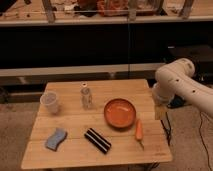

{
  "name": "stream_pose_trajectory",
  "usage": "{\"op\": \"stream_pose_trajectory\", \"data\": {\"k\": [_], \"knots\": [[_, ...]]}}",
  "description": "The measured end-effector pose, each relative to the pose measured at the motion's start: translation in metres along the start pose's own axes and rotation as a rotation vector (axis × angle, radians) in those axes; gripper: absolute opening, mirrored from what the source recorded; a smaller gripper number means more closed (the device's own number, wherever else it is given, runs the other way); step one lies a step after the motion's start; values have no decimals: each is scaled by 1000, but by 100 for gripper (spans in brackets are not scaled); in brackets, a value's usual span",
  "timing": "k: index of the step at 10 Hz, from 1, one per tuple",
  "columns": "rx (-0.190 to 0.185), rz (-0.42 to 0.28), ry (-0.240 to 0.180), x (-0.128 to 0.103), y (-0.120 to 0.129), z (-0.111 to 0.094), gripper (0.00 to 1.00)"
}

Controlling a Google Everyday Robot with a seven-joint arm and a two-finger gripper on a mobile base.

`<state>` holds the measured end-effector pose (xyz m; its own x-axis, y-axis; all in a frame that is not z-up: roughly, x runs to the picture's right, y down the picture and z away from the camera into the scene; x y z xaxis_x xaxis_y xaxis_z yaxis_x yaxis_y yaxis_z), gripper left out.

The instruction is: Knock the bottle over

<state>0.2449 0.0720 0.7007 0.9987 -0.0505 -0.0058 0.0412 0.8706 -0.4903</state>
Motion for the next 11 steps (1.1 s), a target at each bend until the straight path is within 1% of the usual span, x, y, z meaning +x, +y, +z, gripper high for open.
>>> {"op": "stream_pose_trajectory", "data": {"k": [2, 6, 8, 10, 11], "knots": [[13, -44, -4, -23, -15, 1, 80], [33, -75, 2, -26, -23, 0, 80], [41, -104, -2, -37, -31, 1, 80], [51, -137, -5, -54, -40, 1, 80], [56, -144, -4, -55, -43, 1, 80]]}}
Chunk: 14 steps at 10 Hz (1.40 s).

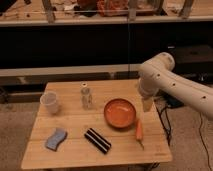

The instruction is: Knock the bottle over

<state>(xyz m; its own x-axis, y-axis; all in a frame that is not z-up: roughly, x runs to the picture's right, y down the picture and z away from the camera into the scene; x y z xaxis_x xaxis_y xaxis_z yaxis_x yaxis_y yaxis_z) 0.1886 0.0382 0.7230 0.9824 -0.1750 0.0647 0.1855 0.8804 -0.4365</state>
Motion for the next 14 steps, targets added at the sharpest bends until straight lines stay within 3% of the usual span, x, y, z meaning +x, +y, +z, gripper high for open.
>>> {"op": "stream_pose_trajectory", "data": {"k": [14], "knots": [[63, -169, -16, -25, -49, 6, 80]]}}
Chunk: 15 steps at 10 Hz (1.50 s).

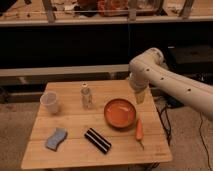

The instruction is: Knock the bottle over

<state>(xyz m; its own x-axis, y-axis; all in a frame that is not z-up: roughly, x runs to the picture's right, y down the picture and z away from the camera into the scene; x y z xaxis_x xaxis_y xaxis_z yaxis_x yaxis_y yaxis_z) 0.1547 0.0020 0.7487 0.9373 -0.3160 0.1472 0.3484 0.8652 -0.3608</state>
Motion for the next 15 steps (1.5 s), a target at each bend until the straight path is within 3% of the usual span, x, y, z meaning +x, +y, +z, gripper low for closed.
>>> {"op": "stream_pose_trajectory", "data": {"k": [15], "knots": [[67, -123, -16, -11, -55, -2, 80]]}}
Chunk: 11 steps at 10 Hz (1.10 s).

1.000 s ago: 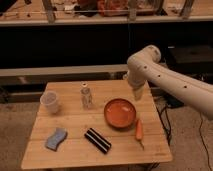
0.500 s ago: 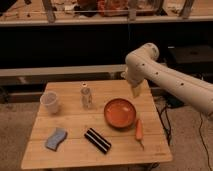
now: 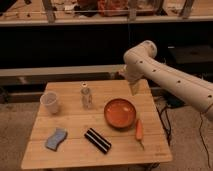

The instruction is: Knock the bottle over

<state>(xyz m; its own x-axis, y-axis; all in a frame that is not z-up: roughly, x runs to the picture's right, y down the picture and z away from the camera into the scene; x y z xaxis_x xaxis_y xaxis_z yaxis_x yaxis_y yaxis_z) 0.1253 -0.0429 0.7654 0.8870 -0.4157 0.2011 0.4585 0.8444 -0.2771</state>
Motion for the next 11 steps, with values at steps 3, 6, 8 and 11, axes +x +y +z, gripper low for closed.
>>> {"op": "stream_pose_trajectory", "data": {"k": [3, 6, 8, 11], "knots": [[10, -17, 0, 0, -6, -1, 80], [20, -30, 2, 0, -10, -2, 80], [28, -44, 1, -2, -15, -3, 80], [40, -62, 0, -3, -20, -4, 80]]}}
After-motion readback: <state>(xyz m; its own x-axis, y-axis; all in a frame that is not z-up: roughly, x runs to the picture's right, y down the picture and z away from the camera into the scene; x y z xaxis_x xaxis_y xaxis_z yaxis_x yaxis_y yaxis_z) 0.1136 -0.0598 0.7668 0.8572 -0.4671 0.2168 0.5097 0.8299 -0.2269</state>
